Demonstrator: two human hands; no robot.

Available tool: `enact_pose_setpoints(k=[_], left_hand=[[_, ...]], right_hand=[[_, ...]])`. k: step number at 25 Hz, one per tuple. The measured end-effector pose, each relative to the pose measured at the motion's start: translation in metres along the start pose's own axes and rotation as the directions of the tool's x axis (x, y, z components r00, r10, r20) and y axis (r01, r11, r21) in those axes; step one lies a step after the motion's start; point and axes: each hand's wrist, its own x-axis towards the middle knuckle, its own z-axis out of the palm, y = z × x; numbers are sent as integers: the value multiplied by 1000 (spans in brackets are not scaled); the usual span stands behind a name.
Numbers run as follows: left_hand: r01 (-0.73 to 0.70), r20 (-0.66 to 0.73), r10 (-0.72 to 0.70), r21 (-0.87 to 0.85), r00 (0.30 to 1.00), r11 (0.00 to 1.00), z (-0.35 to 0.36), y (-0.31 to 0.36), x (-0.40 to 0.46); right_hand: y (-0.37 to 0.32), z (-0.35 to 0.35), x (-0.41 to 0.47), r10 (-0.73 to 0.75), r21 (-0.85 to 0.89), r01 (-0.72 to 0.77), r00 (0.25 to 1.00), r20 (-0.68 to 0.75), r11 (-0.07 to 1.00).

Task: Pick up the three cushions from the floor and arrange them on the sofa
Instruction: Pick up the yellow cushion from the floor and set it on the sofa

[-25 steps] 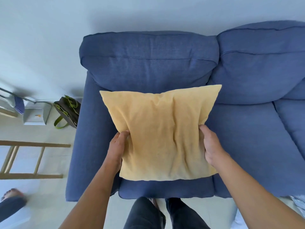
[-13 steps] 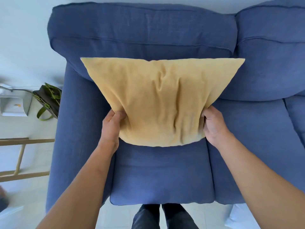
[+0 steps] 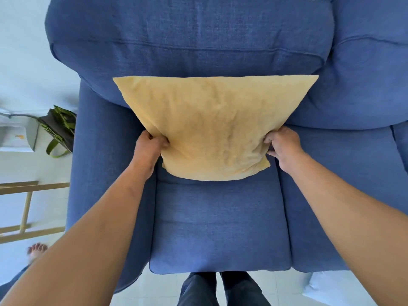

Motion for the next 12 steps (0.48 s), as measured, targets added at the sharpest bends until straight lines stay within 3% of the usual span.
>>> enact_pose_setpoints(k=[6, 9, 12], left_hand=[[-181, -137, 157, -177, 978, 968, -24, 70, 10], [-274, -163, 267, -19, 950, 962, -24, 86, 9], [-390, -278, 401, 97, 873, 916, -32, 83, 8]], right_hand=[[-60, -14, -6, -177, 303, 193, 981, -80, 933], [-76, -15, -8, -265, 194, 276, 961, -82, 941], [-76, -24, -1, -364, 65, 383, 909, -201, 921]])
